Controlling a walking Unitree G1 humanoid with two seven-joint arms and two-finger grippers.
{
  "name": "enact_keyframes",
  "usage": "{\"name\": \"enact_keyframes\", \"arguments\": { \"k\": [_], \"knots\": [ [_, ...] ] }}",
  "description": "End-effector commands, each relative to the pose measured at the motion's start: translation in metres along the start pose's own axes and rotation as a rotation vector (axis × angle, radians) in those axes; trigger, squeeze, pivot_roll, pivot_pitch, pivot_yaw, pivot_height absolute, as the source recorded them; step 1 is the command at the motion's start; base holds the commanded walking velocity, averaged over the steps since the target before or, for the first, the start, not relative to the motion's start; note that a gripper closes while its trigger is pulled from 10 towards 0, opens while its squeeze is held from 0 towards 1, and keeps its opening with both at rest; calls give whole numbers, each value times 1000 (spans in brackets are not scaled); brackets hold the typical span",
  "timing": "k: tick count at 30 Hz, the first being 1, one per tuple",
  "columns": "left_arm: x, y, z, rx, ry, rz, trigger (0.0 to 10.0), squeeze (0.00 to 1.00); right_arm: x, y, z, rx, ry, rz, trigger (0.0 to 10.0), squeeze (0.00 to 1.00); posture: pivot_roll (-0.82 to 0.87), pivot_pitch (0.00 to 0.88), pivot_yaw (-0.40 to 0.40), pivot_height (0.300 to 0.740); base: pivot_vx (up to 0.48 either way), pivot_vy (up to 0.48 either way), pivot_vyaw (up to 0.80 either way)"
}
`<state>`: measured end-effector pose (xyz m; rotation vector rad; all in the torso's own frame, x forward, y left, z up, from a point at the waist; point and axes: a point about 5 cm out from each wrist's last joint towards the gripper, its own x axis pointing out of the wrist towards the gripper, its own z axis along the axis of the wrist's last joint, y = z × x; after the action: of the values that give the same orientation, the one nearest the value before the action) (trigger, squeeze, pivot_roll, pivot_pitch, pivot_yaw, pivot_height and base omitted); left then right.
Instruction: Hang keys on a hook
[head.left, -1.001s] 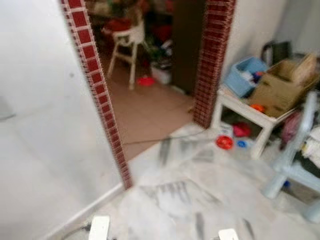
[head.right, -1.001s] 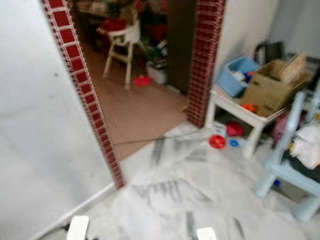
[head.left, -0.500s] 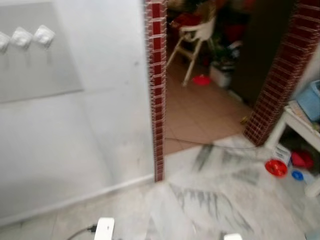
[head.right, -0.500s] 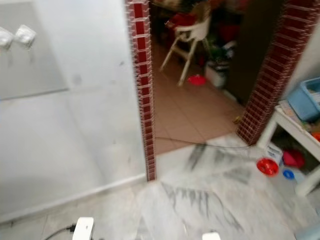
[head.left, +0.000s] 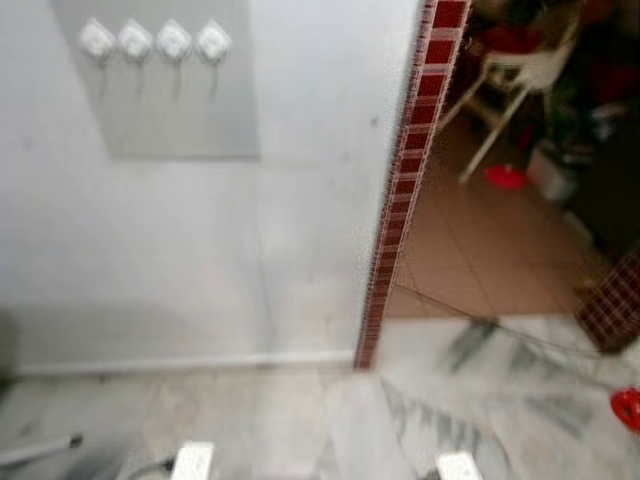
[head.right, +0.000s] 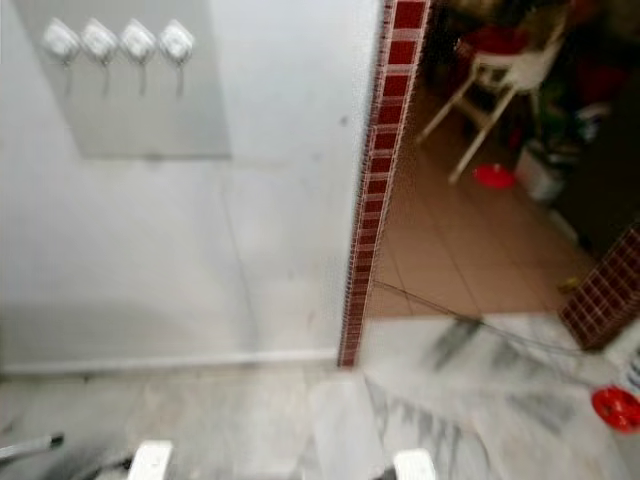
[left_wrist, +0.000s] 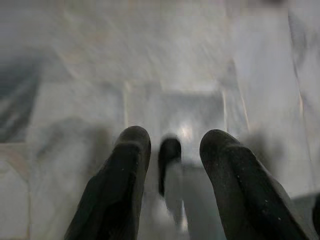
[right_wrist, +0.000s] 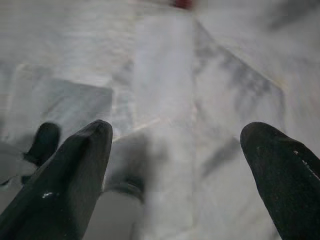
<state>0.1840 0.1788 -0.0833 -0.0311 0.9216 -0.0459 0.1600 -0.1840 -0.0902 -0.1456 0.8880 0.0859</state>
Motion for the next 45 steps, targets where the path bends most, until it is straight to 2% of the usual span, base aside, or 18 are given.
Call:
{"name": "enact_keyframes", "arguments": {
  "k": [1, 34, 45],
  "knots": [
    [-1, -4, -10, -10, 32, -8, 10000, 0, -3, -5, -8, -6, 31, -9, 10000, 0, 9, 0, -7, 740, 0, 0, 800],
    [0, -6, -6, -34, 20, -13, 10000, 0, -2, -5, -7, 12, 34, -5, 10000, 0, 23, 0, -14, 740, 0, 0, 798],
    [1, -12, -3, -23, 16, -34, 10000, 0, -2, -1, -8, 25, 38, 2, 10000, 0, 22, 0, -10, 740, 0, 0, 798]
  ]
}}
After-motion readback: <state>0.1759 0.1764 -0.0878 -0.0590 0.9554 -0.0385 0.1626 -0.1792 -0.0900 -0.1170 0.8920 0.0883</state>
